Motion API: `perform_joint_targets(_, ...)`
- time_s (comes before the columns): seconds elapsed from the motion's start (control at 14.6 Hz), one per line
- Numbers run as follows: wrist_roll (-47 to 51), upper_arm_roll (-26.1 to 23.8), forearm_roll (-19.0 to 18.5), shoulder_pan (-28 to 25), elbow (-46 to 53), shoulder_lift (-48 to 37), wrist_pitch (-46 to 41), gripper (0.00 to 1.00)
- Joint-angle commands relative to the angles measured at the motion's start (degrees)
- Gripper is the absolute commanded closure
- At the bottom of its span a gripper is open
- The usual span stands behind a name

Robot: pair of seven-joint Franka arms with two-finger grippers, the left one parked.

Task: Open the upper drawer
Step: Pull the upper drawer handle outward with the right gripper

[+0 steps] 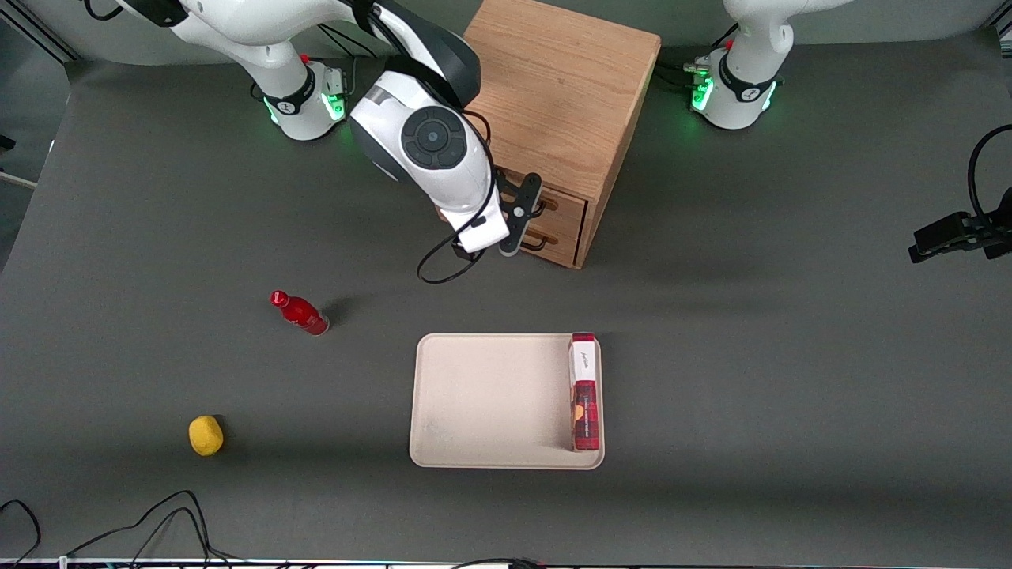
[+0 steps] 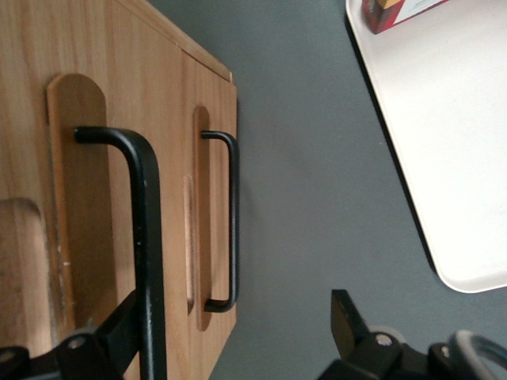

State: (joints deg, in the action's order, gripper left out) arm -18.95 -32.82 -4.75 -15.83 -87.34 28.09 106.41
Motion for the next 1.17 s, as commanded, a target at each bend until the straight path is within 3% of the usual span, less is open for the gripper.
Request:
perform_joint_targets(0.0,-2.4,1.8,-2.1,0.4,0.9,1.4,0.7,0.0)
perform_joint_targets(1.1,-2.4,8.6,-1.6,0.4,4.8,3.7,7.9,0.0)
